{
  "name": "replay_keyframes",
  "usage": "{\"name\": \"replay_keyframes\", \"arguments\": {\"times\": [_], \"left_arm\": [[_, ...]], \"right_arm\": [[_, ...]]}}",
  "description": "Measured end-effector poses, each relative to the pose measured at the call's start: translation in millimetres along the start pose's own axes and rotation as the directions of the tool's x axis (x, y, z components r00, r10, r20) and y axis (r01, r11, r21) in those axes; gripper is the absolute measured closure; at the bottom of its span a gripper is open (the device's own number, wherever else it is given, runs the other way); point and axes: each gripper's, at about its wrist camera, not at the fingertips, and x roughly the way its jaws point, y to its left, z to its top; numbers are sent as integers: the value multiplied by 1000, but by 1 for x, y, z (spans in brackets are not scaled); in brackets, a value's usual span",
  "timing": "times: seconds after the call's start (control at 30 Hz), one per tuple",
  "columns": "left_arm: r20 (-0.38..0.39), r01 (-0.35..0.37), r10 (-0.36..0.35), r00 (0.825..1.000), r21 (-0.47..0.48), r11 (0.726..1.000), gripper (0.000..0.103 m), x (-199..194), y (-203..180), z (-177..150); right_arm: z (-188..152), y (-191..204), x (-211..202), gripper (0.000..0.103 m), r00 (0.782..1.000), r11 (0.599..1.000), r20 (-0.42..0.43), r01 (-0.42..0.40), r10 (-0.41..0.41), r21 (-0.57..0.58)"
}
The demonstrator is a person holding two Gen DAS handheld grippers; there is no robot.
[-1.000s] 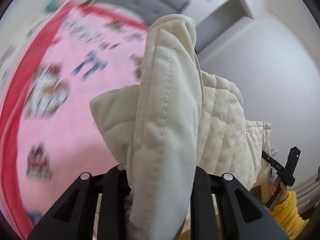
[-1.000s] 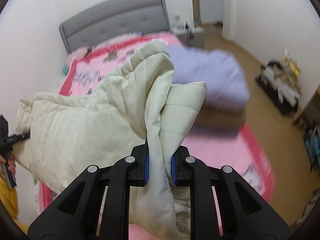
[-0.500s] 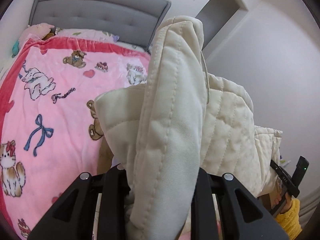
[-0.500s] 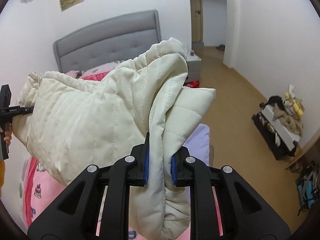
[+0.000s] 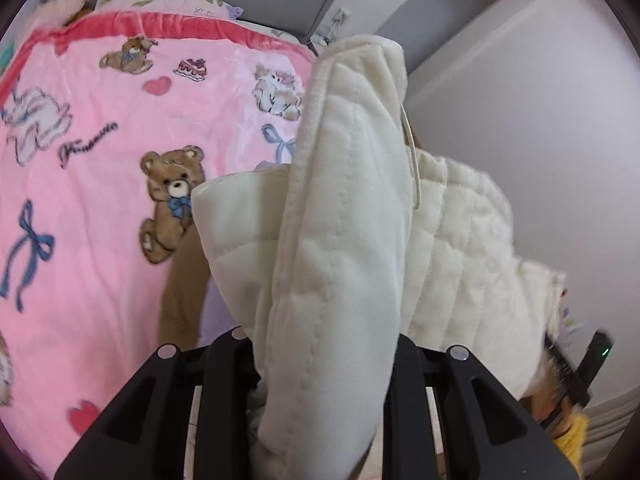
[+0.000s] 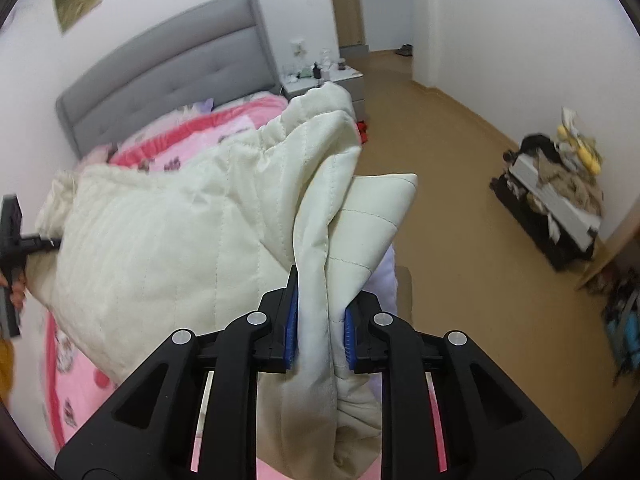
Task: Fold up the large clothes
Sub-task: 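Lift the folded jacket with both tools and carry it onto the bedding stack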
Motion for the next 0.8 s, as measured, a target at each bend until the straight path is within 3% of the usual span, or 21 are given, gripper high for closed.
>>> {"name": "replay_keyframes", "arguments": {"times": [0.07, 0.17, 0.23, 0.33, 0.4, 0.47, 0.5, 0.53, 0.63, 0.73, 0.8], "left_arm": [[29, 20, -21, 999, 56, 998, 80, -13, -12, 0], [37, 118, -119, 992, 38, 992, 80, -27, -15, 4], [25, 117, -118, 993, 59, 991, 79, -26, -21, 5], [-6, 100, -100, 995, 31, 995, 79, -5, -14, 6], [-39, 84, -84, 996, -7, 996, 76, 16, 3, 5], [-92, 47, -52, 994, -54, 997, 68, 42, 21, 5], [-124, 25, -32, 992, -58, 998, 56, 54, 27, 0], [-144, 8, -14, 989, -46, 999, 41, 61, 29, -5], [-156, 4, -1, 988, 15, 1000, 23, 64, 35, -6], [-134, -15, 23, 991, 58, 998, 21, 42, 45, 10], [-128, -41, 53, 990, 97, 994, 21, 26, 50, 24]], "right_arm": [[0, 5, -11, 86, 999, 1000, 36, -1, 1, -9], [2, 11, -34, 86, 996, 999, 85, 33, -30, -38], [6, 0, -39, 86, 995, 1000, 92, 24, -24, 1], [2, -12, -12, 86, 1000, 999, 2, 20, -20, 46], [-8, -11, 15, 84, 995, 997, -79, 70, -68, 27], [-18, -14, 38, 79, 986, 994, -130, 108, -104, 25], [-24, -17, 51, 75, 982, 992, -151, 119, -112, 39], [-29, -20, 60, 73, 980, 990, -159, 132, -121, 56], [-31, -20, 77, 64, 970, 987, -194, 158, -147, 42], [-18, -25, 62, 55, 983, 991, -158, 108, -94, 84], [-5, -33, 45, 38, 991, 988, -119, 75, -59, 133]]}}
